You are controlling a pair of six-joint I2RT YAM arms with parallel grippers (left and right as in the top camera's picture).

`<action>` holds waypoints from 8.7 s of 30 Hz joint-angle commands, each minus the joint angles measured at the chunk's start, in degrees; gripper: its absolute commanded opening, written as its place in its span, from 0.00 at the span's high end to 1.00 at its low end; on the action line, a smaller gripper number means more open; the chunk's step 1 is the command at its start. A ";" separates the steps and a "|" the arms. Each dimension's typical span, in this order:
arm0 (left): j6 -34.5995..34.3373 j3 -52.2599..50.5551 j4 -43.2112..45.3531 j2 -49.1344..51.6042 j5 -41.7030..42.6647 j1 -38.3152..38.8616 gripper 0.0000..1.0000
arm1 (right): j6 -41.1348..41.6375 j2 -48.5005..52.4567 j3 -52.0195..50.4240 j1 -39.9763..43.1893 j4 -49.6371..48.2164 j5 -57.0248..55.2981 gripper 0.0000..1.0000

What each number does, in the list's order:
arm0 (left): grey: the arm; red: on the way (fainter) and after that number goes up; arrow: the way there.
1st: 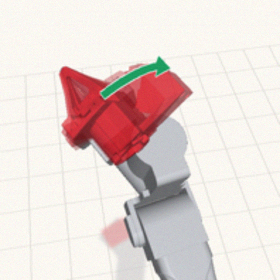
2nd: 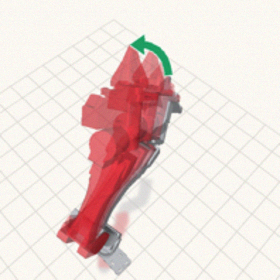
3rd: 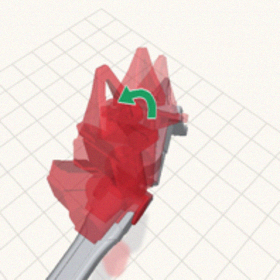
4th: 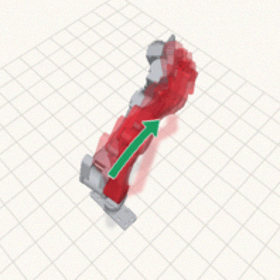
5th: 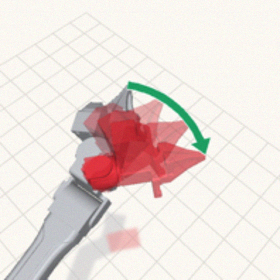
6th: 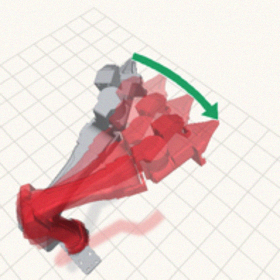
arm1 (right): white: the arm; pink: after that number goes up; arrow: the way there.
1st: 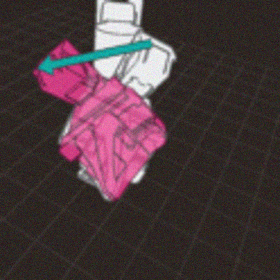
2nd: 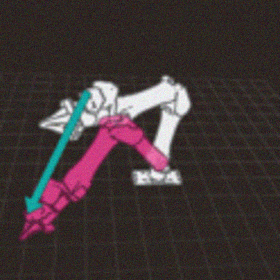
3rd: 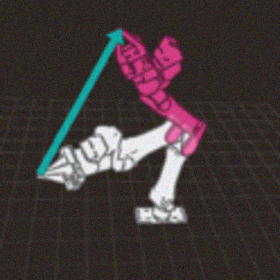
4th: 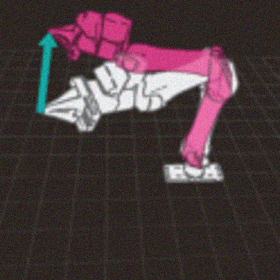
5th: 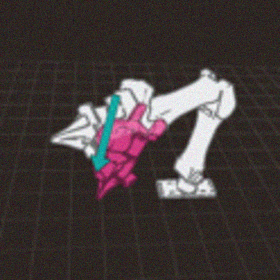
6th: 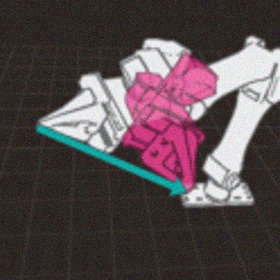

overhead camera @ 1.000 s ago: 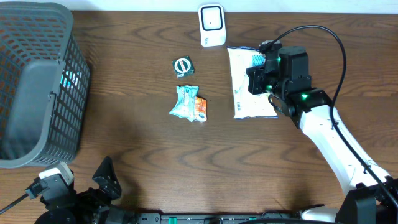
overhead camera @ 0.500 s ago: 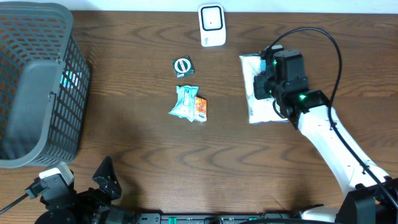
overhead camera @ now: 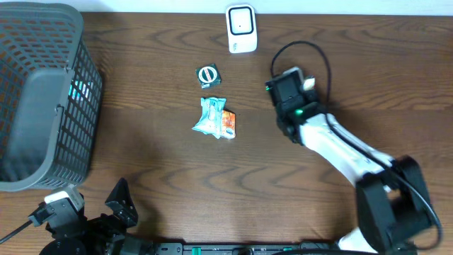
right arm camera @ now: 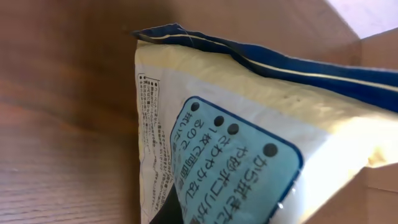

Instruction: Scan the item barcode

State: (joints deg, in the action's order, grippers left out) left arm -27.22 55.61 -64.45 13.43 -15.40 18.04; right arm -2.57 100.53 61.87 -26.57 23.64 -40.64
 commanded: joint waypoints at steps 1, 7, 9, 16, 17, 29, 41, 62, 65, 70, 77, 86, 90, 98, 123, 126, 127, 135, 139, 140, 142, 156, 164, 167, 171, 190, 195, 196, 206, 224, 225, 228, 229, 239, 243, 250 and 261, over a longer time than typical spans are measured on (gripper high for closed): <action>-0.55 -0.28 0.04 -0.09 -0.96 -0.24 0.02 | -0.37 2.95 0.37 -3.37 0.42 -4.46 0.97; -0.55 -0.28 0.04 -0.09 -0.98 -0.24 0.03 | 6.99 1.81 1.53 -11.58 1.73 -3.78 0.30; -0.55 -0.28 0.04 -0.09 -0.96 -0.24 0.02 | 9.40 0.68 3.19 -13.51 3.56 -2.75 0.25; -0.55 -0.28 0.04 -0.09 -0.96 -0.24 0.02 | 11.98 -1.99 14.51 -9.94 15.91 14.75 0.21; -0.55 -0.28 0.04 -0.09 -0.96 -0.24 0.02 | 11.98 -2.03 15.56 -8.22 17.38 17.99 0.20; -0.55 -0.28 0.04 -0.09 -0.96 -0.24 0.02 | 10.14 2.19 11.82 7.72 23.87 46.73 0.09; -0.55 -0.28 0.04 -0.09 -0.98 -0.24 0.02 | 11.98 14.36 7.91 6.08 18.53 42.56 0.36; -0.55 -0.28 0.04 -0.09 -0.98 -0.24 0.03 | 14.56 8.79 24.81 5.79 -3.72 42.47 0.99; -0.55 -0.28 0.04 -0.09 -0.96 -0.24 0.02 | 14.56 9.84 24.81 5.79 -16.28 40.85 0.99; -0.55 -0.28 0.04 -0.09 -0.96 -0.24 0.02 | 14.82 13.53 24.83 5.86 -35.47 36.68 0.99; -0.55 -0.28 0.04 -0.09 -0.98 -0.24 0.02 | 18.84 22.97 32.02 6.01 -49.59 36.61 0.99; -0.55 -0.28 0.04 -0.09 -0.96 -0.24 0.02 | 18.21 42.95 62.79 6.36 -39.52 34.95 0.99; -0.55 -0.28 0.04 -0.09 -0.96 -0.24 0.02 | 18.18 46.25 65.22 6.40 -37.94 34.95 0.99; -0.55 -0.28 0.04 -0.09 -0.96 -0.24 0.02 | 18.18 45.38 65.22 7.04 -37.42 34.95 0.99; -0.55 -0.28 0.04 -0.09 -0.96 -0.24 0.02 | -7.78 27.89 64.81 39.21 24.20 27.04 0.95; -0.55 -0.28 0.04 -0.09 -0.96 -0.24 0.02 | -5.92 28.52 64.81 44.46 25.59 27.34 0.01; -0.55 -0.28 0.04 -0.09 -0.96 -0.24 0.02 | -4.22 28.81 64.81 46.69 26.47 27.54 0.01; -0.55 -0.28 0.04 -0.09 -0.96 -0.24 0.02 | -2.60 28.81 64.81 49.29 31.63 52.19 0.01; -0.55 -0.28 0.04 -0.09 -0.96 -0.24 0.02 | 0.72 28.83 64.81 47.25 32.87 75.03 0.01; -0.55 -0.28 0.04 -0.09 -0.96 -0.24 0.02 | 1.86 28.83 64.81 46.49 33.42 79.06 0.01; -0.55 -0.28 0.04 -0.09 -0.98 -0.24 0.02 | 2.97 28.83 64.81 44.35 35.71 85.66 0.01; -0.55 -0.28 0.04 -0.09 -0.96 -0.24 0.02 | 2.08 28.98 60.96 18.34 55.43 66.99 0.01; -0.55 -0.28 0.04 -0.09 -0.96 -0.24 0.02 | 3.43 28.98 57.90 5.05 52.65 57.44 0.01; -0.55 -0.28 0.04 -0.09 -0.96 -0.24 0.02 | 5.35 28.98 57.66 1.90 51.34 55.45 0.01; -0.55 -0.28 0.04 -0.09 -0.98 -0.24 0.02 | 6.38 28.98 57.20 -0.96 49.81 54.21 0.01; -0.55 -0.28 0.04 -0.09 -0.96 -0.24 0.02 | 13.51 29.05 47.84 -2.40 40.98 54.10 0.01; -0.55 -0.28 0.04 -0.09 -0.98 -0.24 0.02 | 15.98 29.07 45.53 -2.25 39.78 54.25 0.01; -0.55 -0.28 0.04 -0.09 -0.98 -0.24 0.02 | 16.11 29.07 45.53 -2.25 39.71 54.38 0.01; -0.55 -0.28 0.04 -0.09 -0.96 -0.24 0.02 | 16.46 29.07 45.57 -2.60 40.26 54.73 0.18; -0.55 -0.28 0.04 -0.09 -0.96 -0.24 0.02 | 22.29 29.14 45.18 -7.10 36.57 54.45 0.53; -0.55 -0.28 0.04 -0.09 -0.96 -0.24 0.02 | 22.27 29.14 45.13 -7.48 36.54 53.81 0.55; -0.55 -0.28 0.04 -0.09 -0.96 -0.24 0.02 | 22.34 29.16 44.24 -8.57 36.35 49.33 0.58; -0.55 -0.28 0.04 -0.09 -0.96 -0.24 0.02 | 22.77 29.16 43.82 -8.85 36.35 47.71 0.59; -0.55 -0.28 0.04 -0.09 -0.96 -0.24 0.02 | 27.82 29.20 41.27 -8.63 39.08 34.29 0.67; -0.55 -0.28 0.04 -0.09 -0.96 -0.24 0.02 | 27.34 28.92 42.42 -7.69 42.34 34.86 0.65; -0.55 -0.28 0.04 -0.09 -0.96 -0.24 0.02 | 21.57 28.37 42.93 -8.04 45.40 35.21 0.68; -0.55 -0.28 0.04 -0.09 -0.96 -0.24 0.02 | 16.04 28.37 42.91 -6.78 44.48 38.27 0.99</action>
State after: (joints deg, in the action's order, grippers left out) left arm -27.22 55.61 -64.47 13.43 -15.40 18.04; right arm 17.02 128.99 103.55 -34.39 68.55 -4.34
